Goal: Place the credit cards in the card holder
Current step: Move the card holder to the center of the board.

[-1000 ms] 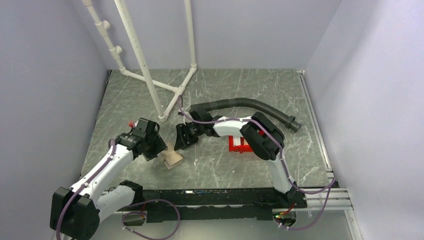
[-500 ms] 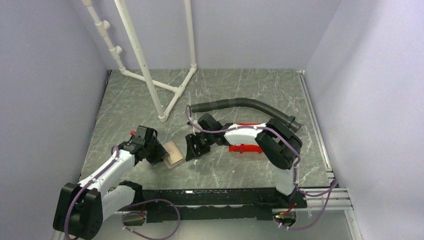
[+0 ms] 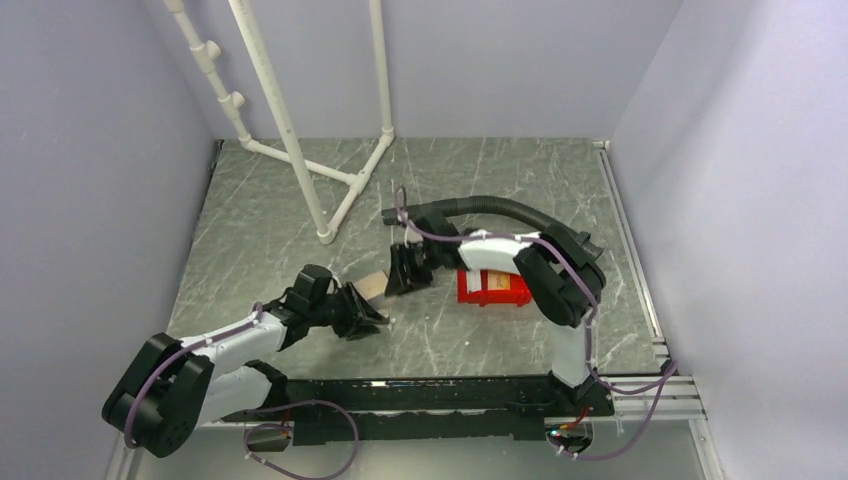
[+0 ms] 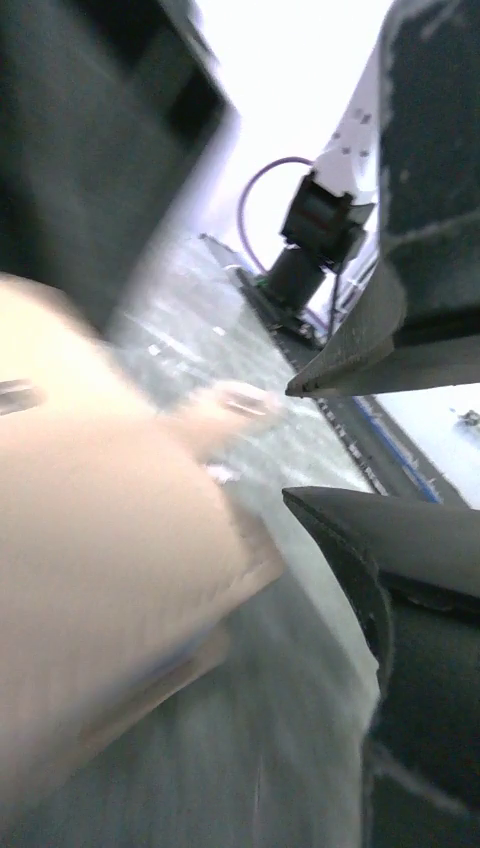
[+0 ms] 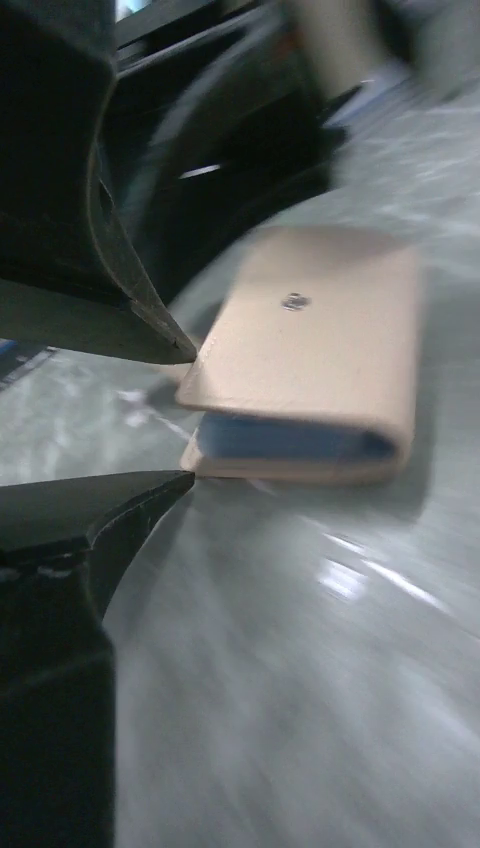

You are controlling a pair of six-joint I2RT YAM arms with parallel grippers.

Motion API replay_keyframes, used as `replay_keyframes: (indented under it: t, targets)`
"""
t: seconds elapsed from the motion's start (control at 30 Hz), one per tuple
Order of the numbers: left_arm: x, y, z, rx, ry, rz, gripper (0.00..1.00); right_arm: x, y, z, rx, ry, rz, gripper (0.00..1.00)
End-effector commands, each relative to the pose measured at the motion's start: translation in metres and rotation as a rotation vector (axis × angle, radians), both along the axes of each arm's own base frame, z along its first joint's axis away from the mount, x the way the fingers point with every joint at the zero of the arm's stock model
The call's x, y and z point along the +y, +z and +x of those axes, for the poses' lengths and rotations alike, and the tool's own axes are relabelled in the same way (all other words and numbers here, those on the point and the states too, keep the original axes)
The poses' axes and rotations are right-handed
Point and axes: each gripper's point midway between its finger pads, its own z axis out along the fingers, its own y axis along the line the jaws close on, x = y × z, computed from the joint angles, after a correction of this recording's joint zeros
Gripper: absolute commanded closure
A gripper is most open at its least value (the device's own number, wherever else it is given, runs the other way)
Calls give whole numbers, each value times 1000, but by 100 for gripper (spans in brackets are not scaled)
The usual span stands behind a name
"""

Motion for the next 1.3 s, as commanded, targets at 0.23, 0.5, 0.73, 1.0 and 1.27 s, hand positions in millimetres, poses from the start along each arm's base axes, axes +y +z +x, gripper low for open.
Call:
replay_keyframes:
  t: [0.23,0.5,0.73,1.0,1.27]
  targets:
    - [-15,73,11,-232,-222,95,31,-43,38,100,-307,-40,-271,39]
    - [70,80,82,-302,-78,574,26,-28,51,58,-168,-96,-56,29]
    - [57,41,114,-267,-118,359,38,-1,63,67,-103,-168,73,31]
    - [3,-31,92,-101,-140,125,51,4,49,69,-126,-136,-14,34]
    - [0,11,79,-140,-153,66,40,-15,35,56,-179,-134,-136,28]
